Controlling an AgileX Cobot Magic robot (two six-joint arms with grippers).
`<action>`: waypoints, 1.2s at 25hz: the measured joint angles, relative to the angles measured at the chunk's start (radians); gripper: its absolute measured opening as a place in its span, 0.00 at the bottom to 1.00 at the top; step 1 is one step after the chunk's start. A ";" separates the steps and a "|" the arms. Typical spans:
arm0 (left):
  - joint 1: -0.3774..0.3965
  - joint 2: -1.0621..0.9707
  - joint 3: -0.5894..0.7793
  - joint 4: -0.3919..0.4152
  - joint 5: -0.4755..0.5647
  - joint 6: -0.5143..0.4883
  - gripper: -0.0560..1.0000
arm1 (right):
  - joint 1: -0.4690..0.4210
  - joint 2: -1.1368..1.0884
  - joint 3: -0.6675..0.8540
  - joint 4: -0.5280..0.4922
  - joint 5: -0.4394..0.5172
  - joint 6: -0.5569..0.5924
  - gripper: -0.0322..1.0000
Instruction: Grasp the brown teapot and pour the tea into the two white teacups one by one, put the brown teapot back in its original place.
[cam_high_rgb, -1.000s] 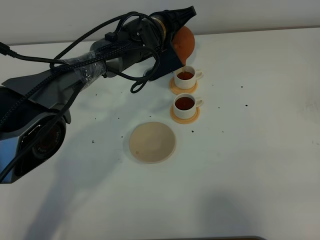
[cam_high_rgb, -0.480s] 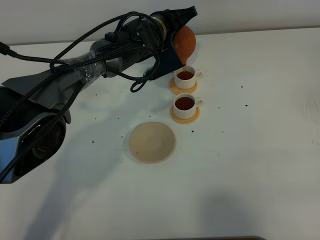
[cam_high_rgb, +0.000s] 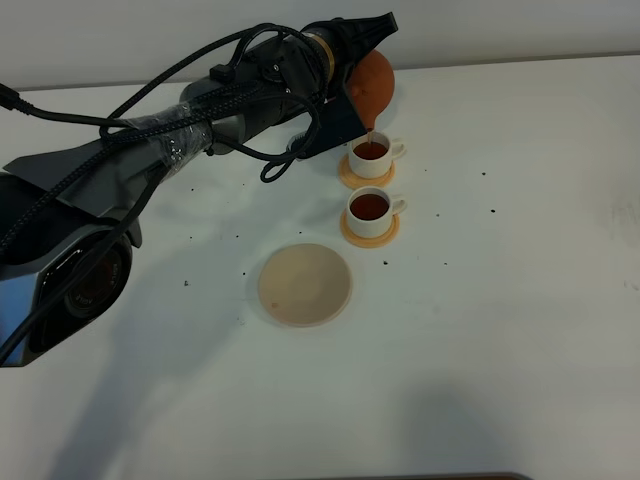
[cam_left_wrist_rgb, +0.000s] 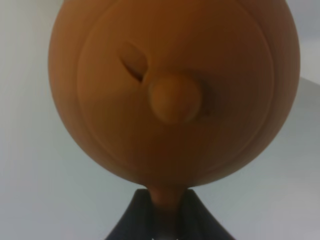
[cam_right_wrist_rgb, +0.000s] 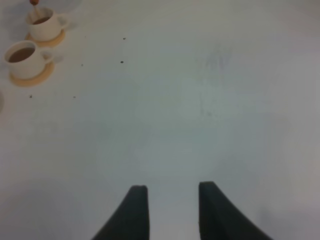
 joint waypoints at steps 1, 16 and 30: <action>0.000 0.000 0.000 0.000 0.000 0.000 0.16 | 0.000 0.000 0.000 0.000 0.000 0.000 0.26; 0.000 0.000 0.000 -0.002 -0.004 0.001 0.16 | 0.000 0.000 0.000 0.000 0.000 0.000 0.26; 0.000 0.000 0.000 -0.019 -0.006 0.002 0.16 | 0.000 0.000 0.000 0.000 0.000 0.000 0.26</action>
